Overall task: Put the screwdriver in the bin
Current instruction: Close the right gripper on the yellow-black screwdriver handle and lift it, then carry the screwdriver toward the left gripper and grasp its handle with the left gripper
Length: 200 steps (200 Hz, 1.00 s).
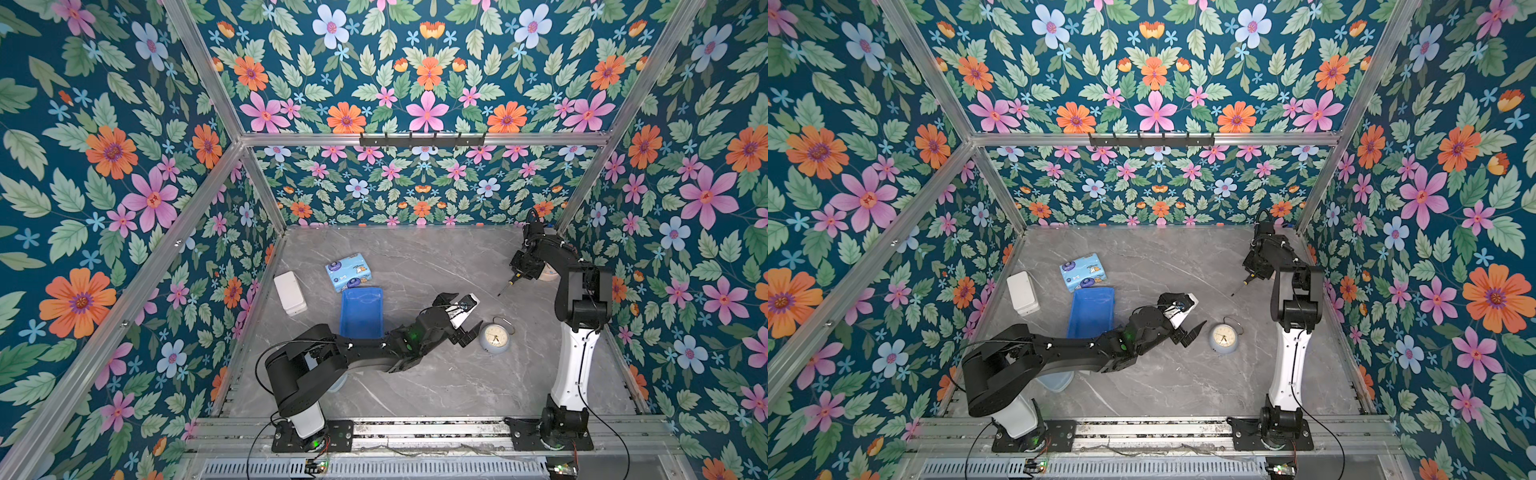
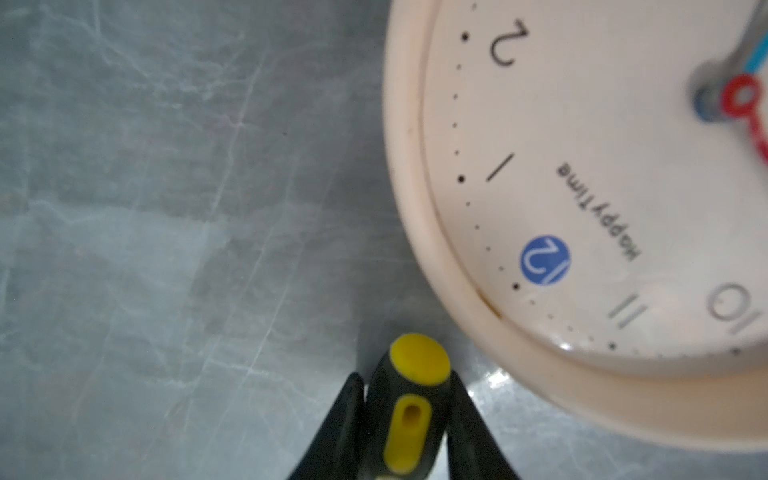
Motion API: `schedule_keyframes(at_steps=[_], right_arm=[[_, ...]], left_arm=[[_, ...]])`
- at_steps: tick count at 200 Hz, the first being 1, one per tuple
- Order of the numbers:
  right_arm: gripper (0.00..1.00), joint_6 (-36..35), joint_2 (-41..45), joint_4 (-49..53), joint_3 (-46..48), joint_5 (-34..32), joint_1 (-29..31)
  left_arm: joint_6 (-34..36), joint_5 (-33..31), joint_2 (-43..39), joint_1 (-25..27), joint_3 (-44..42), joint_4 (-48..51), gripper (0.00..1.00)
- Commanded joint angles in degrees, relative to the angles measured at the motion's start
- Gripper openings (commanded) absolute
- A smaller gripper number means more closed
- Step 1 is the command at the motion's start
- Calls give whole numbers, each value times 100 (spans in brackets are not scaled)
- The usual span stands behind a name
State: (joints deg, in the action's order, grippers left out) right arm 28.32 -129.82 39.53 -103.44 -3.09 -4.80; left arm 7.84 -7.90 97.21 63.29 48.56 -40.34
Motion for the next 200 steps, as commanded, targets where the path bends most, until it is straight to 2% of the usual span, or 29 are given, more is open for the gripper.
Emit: schedule_keyframes(at_steps=[1, 18, 88, 157, 200], right_arm=[[21, 44, -33, 174, -16, -27, 5], [14, 45, -2, 190, -6, -17, 10], [13, -8, 341, -57, 322, 169, 7], [12, -353, 1429, -1301, 1466, 775, 8], [9, -603, 2206, -1855, 1957, 1086, 79]], left_arm=[[-27, -80, 0, 13, 0, -154, 100], [-44, -118, -17, 9, -21, -167, 100], [-126, -230, 26, 13, -74, -331, 100], [-493, -503, -44, -54, -232, -718, 100], [-969, -398, -140, -286, -300, -968, 100]])
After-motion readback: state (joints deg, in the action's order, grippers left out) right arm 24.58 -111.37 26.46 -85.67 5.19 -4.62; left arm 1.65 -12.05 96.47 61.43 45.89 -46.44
